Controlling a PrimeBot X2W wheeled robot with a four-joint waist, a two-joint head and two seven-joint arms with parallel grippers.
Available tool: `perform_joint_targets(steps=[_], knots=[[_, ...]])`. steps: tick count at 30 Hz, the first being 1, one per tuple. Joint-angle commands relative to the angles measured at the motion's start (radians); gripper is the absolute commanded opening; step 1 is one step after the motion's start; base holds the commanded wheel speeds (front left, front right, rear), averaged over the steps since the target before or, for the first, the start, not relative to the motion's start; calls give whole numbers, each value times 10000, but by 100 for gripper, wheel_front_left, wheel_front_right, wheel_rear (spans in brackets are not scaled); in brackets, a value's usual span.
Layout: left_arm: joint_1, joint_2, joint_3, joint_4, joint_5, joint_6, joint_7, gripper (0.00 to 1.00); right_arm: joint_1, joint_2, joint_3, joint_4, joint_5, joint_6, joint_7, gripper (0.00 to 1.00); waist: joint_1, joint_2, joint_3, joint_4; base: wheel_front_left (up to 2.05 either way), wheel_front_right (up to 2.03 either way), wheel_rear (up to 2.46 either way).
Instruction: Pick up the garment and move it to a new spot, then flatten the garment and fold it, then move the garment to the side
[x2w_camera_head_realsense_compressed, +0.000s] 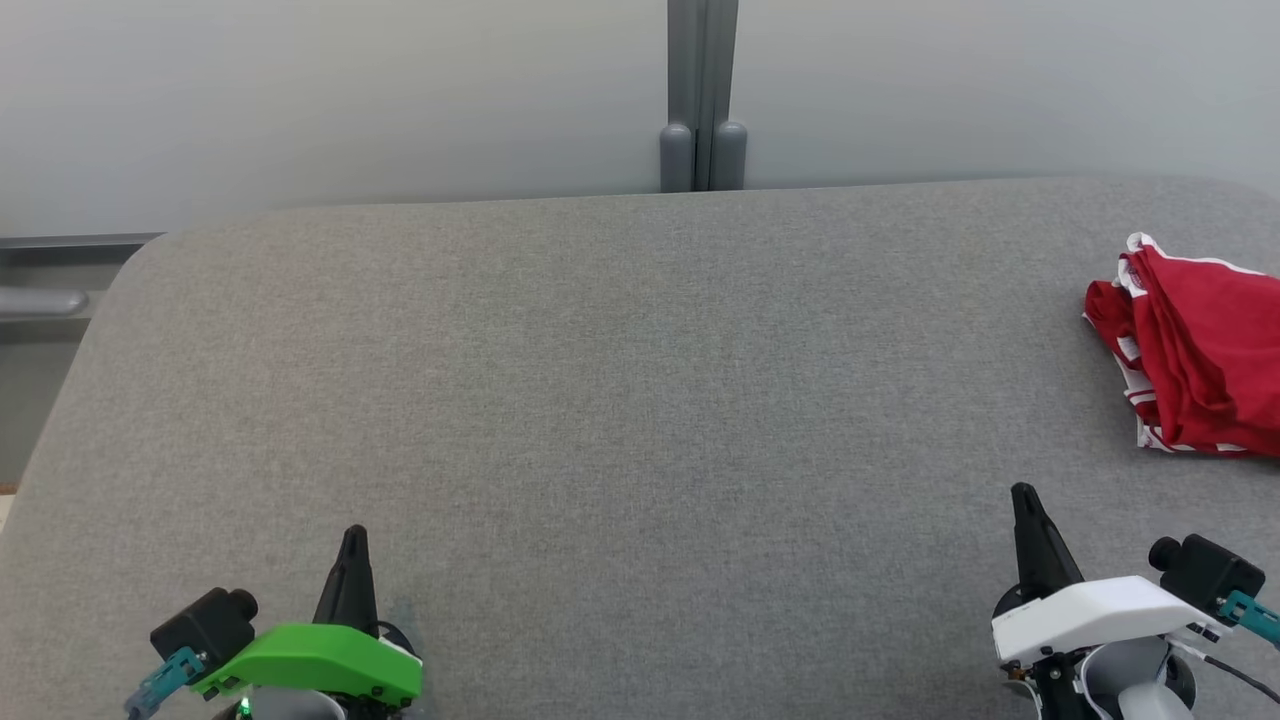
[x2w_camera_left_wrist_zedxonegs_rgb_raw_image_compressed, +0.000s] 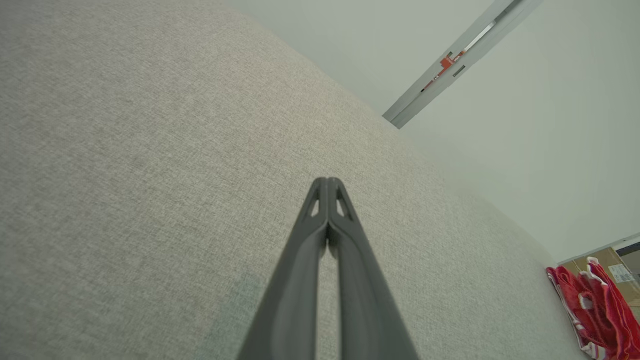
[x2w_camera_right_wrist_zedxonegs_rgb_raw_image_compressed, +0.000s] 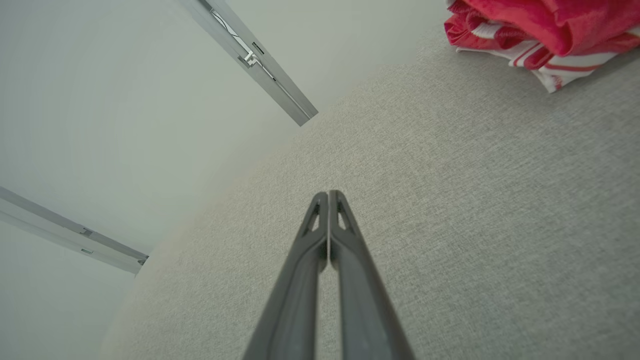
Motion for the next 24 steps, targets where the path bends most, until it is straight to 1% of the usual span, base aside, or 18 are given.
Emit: perform_joint_targets(steps=[1,24], knots=[[-277,5,127,-196,-375,-88,70,0,-311,-42,-66,-184,377,-2,75,0,0,0,0,-10,0,0,0],[-382,1,773,-507,-3006,-378,820,0,-499,-56,-344,-268,3187,-5,826,0,0,0,2,-160,0,0,0]])
